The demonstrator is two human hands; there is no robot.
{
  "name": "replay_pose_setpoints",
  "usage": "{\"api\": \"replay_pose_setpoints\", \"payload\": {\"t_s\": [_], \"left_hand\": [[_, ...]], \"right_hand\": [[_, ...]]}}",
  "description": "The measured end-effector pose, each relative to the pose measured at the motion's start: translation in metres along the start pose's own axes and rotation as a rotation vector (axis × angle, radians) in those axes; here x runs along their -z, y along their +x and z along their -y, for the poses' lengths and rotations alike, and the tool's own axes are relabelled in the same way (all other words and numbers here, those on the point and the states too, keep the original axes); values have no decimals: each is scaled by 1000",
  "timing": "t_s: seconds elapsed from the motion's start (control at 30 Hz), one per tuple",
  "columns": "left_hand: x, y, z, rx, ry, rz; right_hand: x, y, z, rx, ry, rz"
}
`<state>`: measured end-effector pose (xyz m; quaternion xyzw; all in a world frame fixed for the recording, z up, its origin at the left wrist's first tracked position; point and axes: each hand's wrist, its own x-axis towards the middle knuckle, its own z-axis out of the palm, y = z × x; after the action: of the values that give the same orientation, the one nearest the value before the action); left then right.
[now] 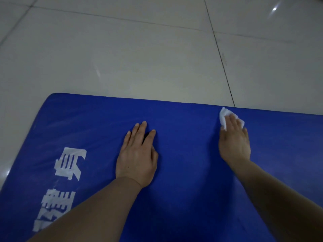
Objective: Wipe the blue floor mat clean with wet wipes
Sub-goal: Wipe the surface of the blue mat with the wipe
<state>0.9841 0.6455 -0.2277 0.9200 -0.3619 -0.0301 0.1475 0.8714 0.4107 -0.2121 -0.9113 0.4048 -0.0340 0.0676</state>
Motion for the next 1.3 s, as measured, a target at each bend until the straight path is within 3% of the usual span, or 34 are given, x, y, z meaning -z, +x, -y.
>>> {"api": "replay_pose_setpoints", "payload": {"t_s": [0.1, 0.23, 0.33, 0.43, 0.57, 1.0, 1.3], "left_hand": [[0, 0, 0, 2, 0, 12], [0, 0, 1, 9, 1, 17], [0, 0, 1, 10, -3, 15], [1, 1, 0, 5, 9, 13], [1, 1, 0, 10, -8, 17], [1, 1, 0, 26, -29, 42], [18, 4, -9, 55, 75, 158]], "right_hand": [[-5, -11, 25, 20, 29, -40], [-20, -37, 102, 367, -38, 23], [-29, -42, 109, 470, 47, 83], [-25, -35, 76, 398, 50, 13], [-13, -29, 39, 253, 67, 39], [-19, -31, 39, 229, 56, 27], [-17, -29, 40, 221, 26, 86]]}}
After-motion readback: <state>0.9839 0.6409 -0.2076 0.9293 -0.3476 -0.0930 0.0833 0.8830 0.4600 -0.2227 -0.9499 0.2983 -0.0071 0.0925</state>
